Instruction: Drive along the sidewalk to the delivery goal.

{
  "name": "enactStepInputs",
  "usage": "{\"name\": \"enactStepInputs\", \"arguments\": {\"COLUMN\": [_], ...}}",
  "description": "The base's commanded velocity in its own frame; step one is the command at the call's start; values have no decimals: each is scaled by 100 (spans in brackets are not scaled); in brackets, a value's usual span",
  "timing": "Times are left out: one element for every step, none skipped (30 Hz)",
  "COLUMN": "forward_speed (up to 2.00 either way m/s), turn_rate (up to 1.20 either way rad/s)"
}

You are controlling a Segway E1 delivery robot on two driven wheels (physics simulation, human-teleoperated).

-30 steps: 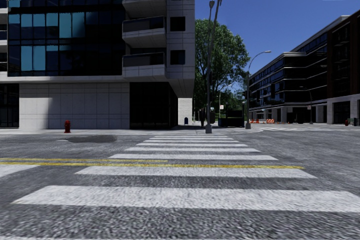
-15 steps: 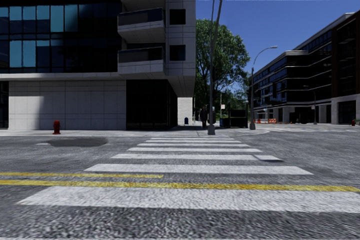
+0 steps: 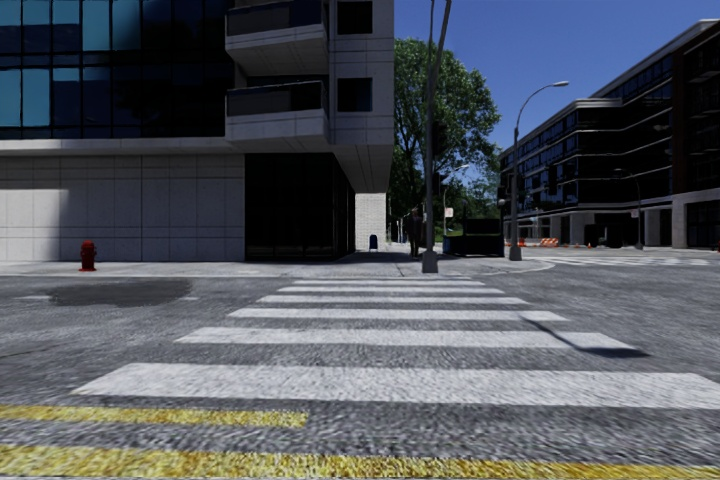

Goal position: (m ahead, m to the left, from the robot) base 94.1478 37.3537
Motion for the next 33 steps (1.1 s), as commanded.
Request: {"name": "enactStepInputs", "arguments": {"forward_speed": [200, 200, 200, 200, 200, 200, 200, 200, 200, 200, 200, 200, 200, 200, 200, 200, 200, 200, 200, 200, 200, 200, 200, 200, 200, 200, 200, 200, 200, 200, 200, 200, 200], "turn_rate": [0, 0, 0, 0, 0, 0, 0, 0, 0, 0, 0, 0, 0, 0, 0, 0, 0, 0, 0, 0, -17, -27, -30, -30, -30, -24, -5, -5, 0, 0, 0, 0, 0]}}
